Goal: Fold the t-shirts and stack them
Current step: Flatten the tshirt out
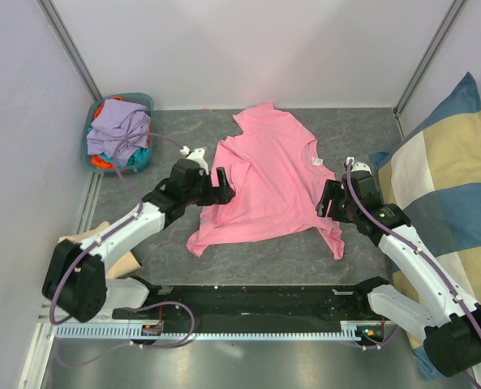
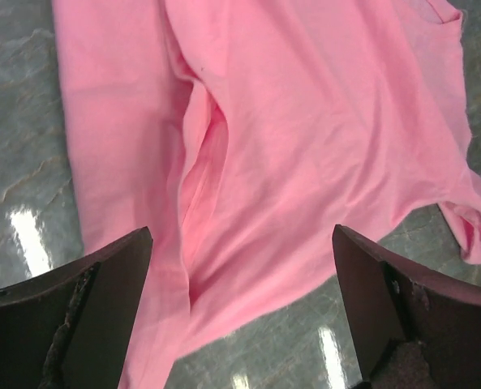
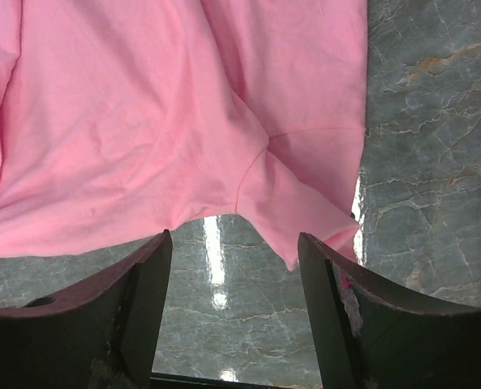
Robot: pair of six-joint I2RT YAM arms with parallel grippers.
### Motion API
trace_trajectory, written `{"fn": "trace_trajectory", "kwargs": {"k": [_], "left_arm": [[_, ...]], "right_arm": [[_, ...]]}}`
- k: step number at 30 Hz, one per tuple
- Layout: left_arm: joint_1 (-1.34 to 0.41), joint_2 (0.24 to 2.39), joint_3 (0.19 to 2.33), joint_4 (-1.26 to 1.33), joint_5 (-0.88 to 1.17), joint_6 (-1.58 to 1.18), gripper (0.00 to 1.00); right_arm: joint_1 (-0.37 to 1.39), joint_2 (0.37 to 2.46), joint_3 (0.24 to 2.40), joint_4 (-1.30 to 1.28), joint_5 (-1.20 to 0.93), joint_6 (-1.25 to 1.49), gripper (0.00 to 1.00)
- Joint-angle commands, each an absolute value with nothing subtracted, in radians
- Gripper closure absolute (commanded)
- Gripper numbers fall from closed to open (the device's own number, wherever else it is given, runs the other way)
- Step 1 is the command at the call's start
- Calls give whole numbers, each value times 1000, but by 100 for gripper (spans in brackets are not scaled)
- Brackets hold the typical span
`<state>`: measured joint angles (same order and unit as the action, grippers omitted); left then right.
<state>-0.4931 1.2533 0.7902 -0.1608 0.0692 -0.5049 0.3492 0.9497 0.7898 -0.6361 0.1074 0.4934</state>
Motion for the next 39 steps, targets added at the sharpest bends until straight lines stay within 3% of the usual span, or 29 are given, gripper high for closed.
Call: {"fn": "trace_trajectory", "kwargs": {"k": [1, 10, 18, 25, 38, 39], "left_arm": [[-538, 1417, 906, -83, -44, -388, 0], [-554, 1653, 1124, -121, -222, -296, 0], [-554, 1818, 1255, -143, -226, -276, 1], [-554, 1887, 1272, -144, -207, -284, 16], [-560, 1960, 1289, -141, -183, -308, 30], [-560, 1963, 1289, -141, -178, -308, 36]], "right_arm": [[354, 950, 801, -609, 124, 506, 28], [354, 959, 784, -588, 110, 500, 28], [354, 962, 781, -584, 109, 486, 27], [354, 965, 764, -572, 106, 486, 27], [354, 953, 742, -572, 112, 482, 27], [354, 953, 742, -572, 112, 482, 27]]}}
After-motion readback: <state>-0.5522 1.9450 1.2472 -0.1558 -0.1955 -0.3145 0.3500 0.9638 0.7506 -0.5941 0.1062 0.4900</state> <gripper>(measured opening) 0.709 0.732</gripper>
